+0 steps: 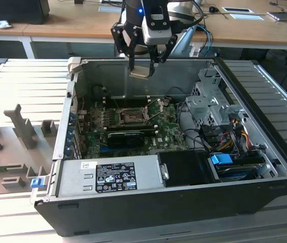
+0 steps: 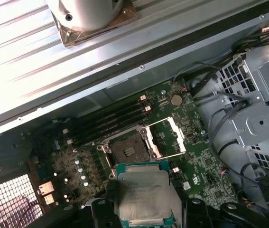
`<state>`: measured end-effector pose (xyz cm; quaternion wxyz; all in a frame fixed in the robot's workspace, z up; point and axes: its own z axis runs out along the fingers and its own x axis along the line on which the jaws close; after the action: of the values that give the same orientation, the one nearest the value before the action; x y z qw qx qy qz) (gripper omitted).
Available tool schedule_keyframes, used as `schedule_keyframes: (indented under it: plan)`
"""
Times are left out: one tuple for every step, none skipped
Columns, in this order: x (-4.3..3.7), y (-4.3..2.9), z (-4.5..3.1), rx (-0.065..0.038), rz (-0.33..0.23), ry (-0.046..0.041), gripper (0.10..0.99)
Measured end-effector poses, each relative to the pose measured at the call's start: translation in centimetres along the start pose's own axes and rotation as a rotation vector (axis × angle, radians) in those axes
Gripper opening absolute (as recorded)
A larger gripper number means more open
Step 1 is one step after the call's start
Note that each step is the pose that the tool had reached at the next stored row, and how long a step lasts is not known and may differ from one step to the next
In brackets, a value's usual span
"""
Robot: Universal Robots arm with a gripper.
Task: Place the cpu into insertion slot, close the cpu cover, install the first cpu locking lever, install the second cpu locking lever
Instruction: 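Place the cpu into insertion slot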
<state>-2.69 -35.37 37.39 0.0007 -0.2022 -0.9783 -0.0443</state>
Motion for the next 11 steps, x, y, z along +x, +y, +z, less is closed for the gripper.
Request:
schedule_keyframes:
  plan:
    - [0.0,0.0,0.0,0.0,0.005,-0.0005,0.525]
    - [0.0,0.0,0.0,0.0,0.011,-0.0009,0.525]
    - [0.0,0.0,0.0,0.0,0.02,-0.0017,0.525]
    - [0.0,0.0,0.01,-0.001,0.026,-0.0023,0.525]
    - [0.0,0.0,0.01,-0.001,0.035,-0.003,0.525]
    - [0.0,0.0,0.02,-0.001,0.044,-0.0038,0.525]
    - [0.0,0.0,0.03,-0.001,0.06,-0.0052,0.525]
    - [0.0,0.0,0.05,-0.002,0.076,-0.0066,0.525]
    - [0.0,0.0,0.08,-0.002,0.093,-0.0081,0.525]
    - [0.0,-0.01,0.11,-0.002,0.106,-0.0092,0.525]
    - [0.0,-0.01,0.12,-0.002,0.114,-0.0098,0.525]
